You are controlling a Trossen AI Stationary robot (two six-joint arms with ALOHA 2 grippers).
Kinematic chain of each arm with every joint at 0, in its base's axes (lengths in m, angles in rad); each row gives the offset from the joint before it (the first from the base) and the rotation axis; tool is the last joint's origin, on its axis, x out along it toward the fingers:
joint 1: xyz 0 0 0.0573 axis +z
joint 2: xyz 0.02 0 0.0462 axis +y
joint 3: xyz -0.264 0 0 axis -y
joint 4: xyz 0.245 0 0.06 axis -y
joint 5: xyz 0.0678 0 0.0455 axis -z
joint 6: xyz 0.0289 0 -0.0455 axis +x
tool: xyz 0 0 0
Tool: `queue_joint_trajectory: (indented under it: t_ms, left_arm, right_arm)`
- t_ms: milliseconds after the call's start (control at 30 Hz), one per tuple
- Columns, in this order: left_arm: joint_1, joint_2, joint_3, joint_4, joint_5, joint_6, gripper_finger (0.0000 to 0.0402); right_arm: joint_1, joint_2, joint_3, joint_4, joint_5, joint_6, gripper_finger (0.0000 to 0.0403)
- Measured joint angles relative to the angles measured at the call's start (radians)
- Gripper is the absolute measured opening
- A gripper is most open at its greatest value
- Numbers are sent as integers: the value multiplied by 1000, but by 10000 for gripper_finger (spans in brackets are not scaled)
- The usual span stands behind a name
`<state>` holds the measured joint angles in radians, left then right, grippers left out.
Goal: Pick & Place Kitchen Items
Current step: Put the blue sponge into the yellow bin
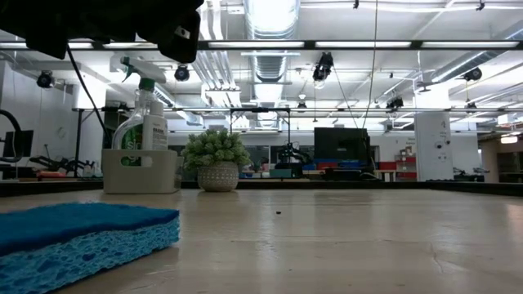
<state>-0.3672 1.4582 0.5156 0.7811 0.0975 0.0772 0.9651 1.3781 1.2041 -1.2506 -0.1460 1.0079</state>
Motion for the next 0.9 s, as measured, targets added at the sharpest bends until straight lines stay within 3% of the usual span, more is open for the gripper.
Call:
queue_joint_trajectory:
  t_ms: [400, 900]
  left_arm:
    - [0, 0, 0, -10, 0, 0, 99]
    - [0, 0, 0, -23, 0, 0, 99]
  right_arm:
    - [-122, 100, 0, 4, -72, -294, 18]
    - [-227, 262, 20, 24, -156, -359, 18]
